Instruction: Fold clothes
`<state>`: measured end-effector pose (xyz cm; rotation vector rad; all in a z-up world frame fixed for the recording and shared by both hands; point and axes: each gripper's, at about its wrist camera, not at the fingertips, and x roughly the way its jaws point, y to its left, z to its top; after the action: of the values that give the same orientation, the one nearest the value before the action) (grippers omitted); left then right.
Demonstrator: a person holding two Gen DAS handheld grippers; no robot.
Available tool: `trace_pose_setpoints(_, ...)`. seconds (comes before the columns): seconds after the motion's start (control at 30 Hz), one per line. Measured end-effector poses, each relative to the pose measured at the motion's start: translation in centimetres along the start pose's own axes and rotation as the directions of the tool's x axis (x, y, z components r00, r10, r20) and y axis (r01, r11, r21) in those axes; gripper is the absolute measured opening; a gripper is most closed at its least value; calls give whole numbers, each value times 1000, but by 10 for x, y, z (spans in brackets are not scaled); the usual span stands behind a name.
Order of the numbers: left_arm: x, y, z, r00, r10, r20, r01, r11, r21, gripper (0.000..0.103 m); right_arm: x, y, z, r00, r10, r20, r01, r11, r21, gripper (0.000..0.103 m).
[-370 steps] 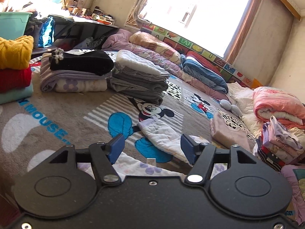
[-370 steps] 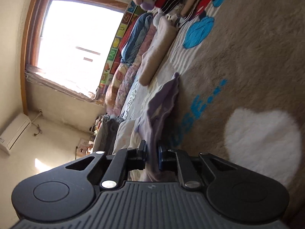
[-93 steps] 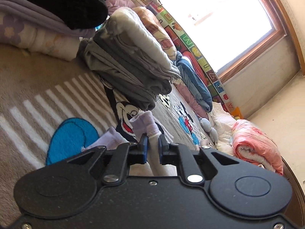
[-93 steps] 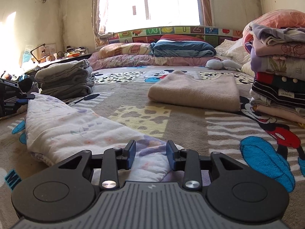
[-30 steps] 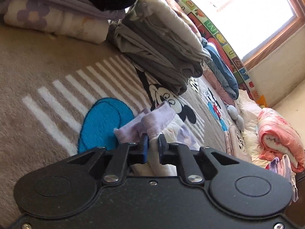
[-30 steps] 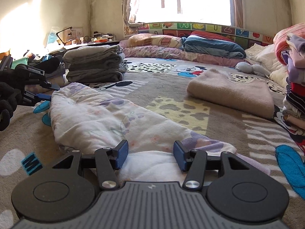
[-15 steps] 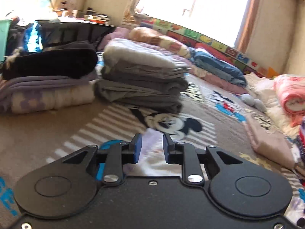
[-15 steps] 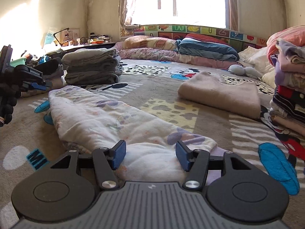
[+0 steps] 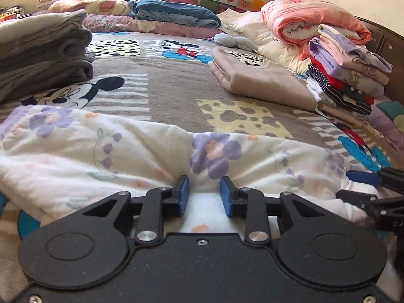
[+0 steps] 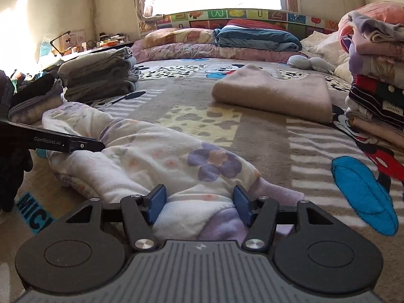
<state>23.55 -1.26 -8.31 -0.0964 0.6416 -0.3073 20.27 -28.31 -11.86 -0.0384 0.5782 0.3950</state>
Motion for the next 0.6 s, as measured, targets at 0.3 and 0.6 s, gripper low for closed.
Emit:
trace_pose_setpoints(0.3,3,17,-4,999,25,-27,-26,998,-61,41,-11,-1,1,999,22,35,-24,999,44,68)
trace_pose_setpoints(0.6,-71,111,5,979,150,139,-56,852,-520,45,-34,-2,-1,992,29,122,-38,996,78,68)
